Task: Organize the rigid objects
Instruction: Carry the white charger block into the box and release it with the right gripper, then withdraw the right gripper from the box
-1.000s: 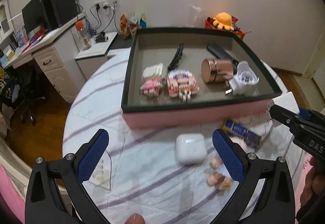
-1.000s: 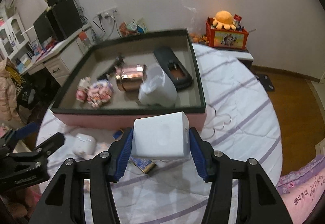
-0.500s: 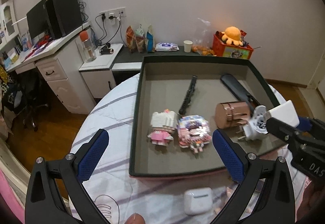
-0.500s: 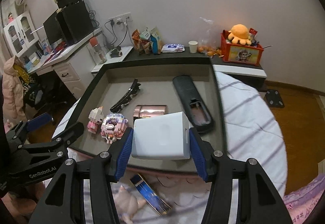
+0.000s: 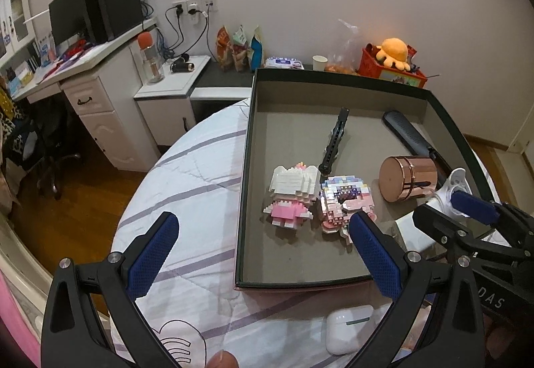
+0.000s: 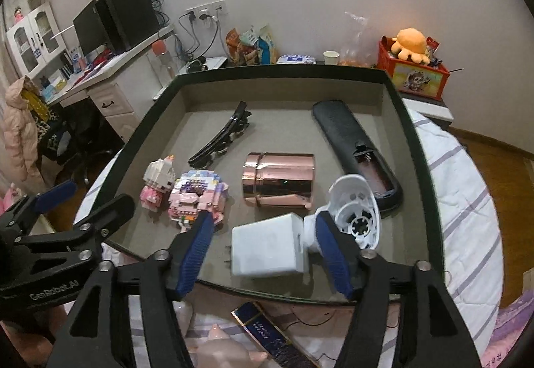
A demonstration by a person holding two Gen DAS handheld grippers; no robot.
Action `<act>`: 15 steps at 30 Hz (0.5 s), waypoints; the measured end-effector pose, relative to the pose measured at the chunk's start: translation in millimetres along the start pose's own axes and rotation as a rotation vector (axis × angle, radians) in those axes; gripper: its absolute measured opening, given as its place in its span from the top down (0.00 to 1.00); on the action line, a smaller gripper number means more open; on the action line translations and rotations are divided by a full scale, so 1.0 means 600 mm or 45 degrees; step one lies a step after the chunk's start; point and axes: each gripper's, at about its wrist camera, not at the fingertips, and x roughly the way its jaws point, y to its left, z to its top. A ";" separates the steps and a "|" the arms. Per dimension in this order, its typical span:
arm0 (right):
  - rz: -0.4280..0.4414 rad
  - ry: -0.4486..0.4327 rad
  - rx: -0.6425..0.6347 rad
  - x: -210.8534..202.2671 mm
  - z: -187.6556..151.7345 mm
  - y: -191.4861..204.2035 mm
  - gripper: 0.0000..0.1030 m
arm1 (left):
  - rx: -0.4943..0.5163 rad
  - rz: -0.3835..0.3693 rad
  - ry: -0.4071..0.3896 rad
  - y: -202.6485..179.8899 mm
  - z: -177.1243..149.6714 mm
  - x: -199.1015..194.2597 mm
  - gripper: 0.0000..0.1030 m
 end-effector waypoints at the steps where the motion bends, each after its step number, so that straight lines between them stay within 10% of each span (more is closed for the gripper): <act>1: -0.003 -0.001 0.005 -0.001 -0.001 -0.002 0.26 | -0.005 -0.001 -0.001 0.002 0.000 -0.002 0.00; 15: 0.001 -0.099 0.038 -0.064 -0.012 -0.011 0.00 | -0.013 -0.025 -0.050 0.004 -0.023 -0.061 0.00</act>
